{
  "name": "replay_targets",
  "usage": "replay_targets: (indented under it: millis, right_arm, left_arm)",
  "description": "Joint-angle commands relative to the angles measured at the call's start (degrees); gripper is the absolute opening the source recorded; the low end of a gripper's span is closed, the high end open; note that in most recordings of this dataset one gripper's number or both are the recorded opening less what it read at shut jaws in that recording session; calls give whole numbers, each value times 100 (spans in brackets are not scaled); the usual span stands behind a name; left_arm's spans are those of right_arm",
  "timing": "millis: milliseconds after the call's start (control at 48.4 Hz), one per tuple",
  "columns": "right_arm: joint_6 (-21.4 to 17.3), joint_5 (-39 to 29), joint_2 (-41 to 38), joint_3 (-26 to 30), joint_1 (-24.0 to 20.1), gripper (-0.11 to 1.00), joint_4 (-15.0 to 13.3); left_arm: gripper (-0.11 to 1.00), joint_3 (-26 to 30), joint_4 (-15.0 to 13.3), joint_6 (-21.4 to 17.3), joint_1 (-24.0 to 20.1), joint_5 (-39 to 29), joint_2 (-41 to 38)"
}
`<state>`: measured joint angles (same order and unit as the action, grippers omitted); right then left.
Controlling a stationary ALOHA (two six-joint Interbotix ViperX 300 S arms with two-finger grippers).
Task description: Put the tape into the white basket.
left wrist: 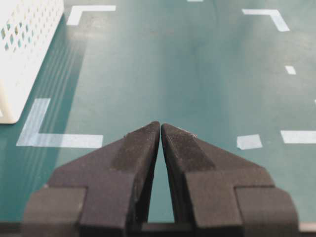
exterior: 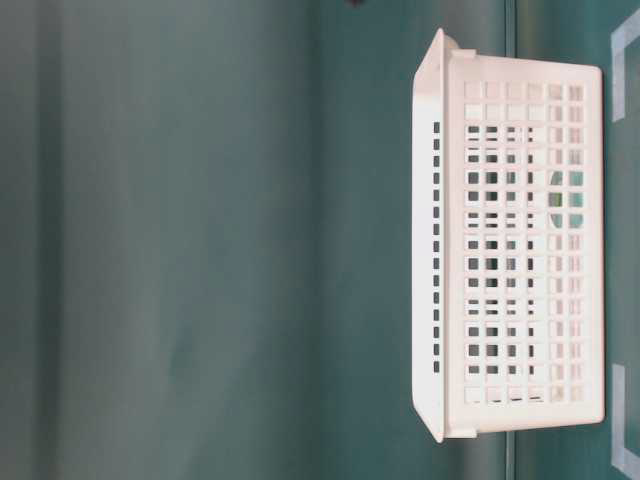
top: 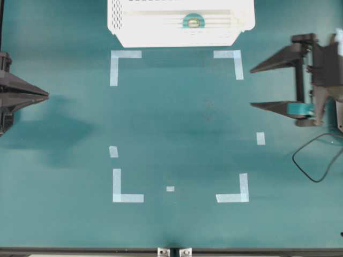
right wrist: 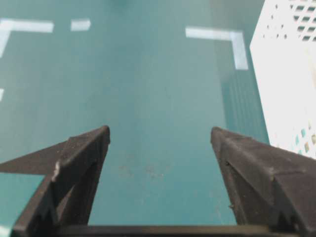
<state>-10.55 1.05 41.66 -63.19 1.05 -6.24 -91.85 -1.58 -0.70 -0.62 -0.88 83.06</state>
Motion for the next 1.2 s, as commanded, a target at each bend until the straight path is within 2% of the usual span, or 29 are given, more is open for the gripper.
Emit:
replay_targets:
  millis: [0, 186, 372, 558, 723, 1177]
  right_arm:
    - [-9, 255, 448, -264, -9, 88, 0]
    - [-35, 404, 1415, -932, -9, 88, 0]
    - [-35, 369, 2338, -1354, -9, 88, 0]
    - [-35, 246, 2944, -1802, -9, 88, -9]
    - [-35, 132, 2962, -2013, -9, 88, -9]
    - [-44, -299, 2698, -2145, -9, 88, -9]
  left_arm:
    - [-7, 70, 9, -9, -44, 53, -53]
    - [-7, 70, 9, 0, -88, 44, -53]
    - [-7, 79, 9, 0, -88, 44, -53]
    - [-7, 79, 9, 0, -97, 26, -53]
    - [-7, 79, 9, -9, -97, 26, -53]
    - [-7, 79, 9, -18, -167, 26, -53]
